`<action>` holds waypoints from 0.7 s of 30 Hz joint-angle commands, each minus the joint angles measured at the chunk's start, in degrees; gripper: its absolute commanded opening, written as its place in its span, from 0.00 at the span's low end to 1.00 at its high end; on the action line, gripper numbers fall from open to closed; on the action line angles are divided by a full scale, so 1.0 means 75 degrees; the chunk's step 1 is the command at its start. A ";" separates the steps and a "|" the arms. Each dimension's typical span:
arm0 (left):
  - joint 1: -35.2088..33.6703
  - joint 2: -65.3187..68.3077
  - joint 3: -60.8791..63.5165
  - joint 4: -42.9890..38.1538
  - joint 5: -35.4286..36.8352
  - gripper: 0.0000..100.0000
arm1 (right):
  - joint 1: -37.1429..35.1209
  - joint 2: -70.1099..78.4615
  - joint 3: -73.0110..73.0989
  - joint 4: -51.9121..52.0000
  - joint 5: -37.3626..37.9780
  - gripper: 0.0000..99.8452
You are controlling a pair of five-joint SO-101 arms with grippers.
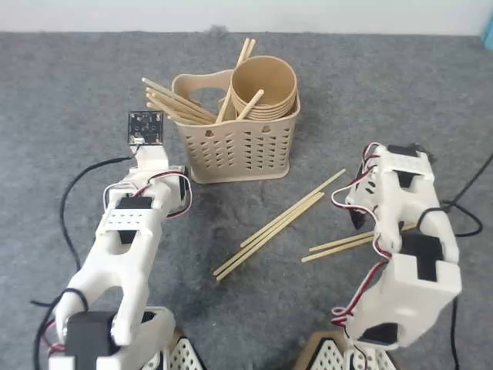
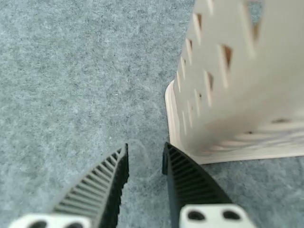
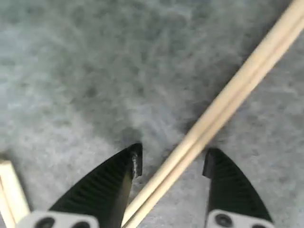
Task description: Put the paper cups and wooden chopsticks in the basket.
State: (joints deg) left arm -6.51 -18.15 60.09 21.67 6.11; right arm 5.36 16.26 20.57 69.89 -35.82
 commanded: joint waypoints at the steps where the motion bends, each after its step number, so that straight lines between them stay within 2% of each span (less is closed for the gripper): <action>1: 0.0000 0.0000 -0.0369 -0.0176 -0.0094 0.11 | 0.0158 0.0287 -0.0551 -0.0006 -0.0199 0.06; 2: 0.0000 0.0000 -0.0369 -0.0176 -0.0094 0.11 | 0.0182 0.0369 -0.0645 0.0064 -0.0188 0.00; 4: 0.0000 0.0000 -0.0369 -0.0176 -0.0094 0.11 | 0.0193 0.0404 -0.0703 0.0182 -0.0188 0.03; 6: 0.0000 0.0000 -0.0369 -0.0176 -0.0094 0.11 | 0.0193 0.0404 -0.0774 0.0428 -0.0176 0.00; 10: -0.0012 0.0000 -0.0369 -0.0176 -0.0094 0.11 | 0.0193 0.0404 -0.1114 0.1178 0.0281 0.01; 21: 0.0000 0.0000 -0.0369 -0.0176 -0.0094 0.11 | 0.0217 0.0404 -0.3376 0.4308 0.1770 0.01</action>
State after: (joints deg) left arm -6.51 -18.15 60.09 21.67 6.11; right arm 6.95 19.96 1.85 96.88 -25.89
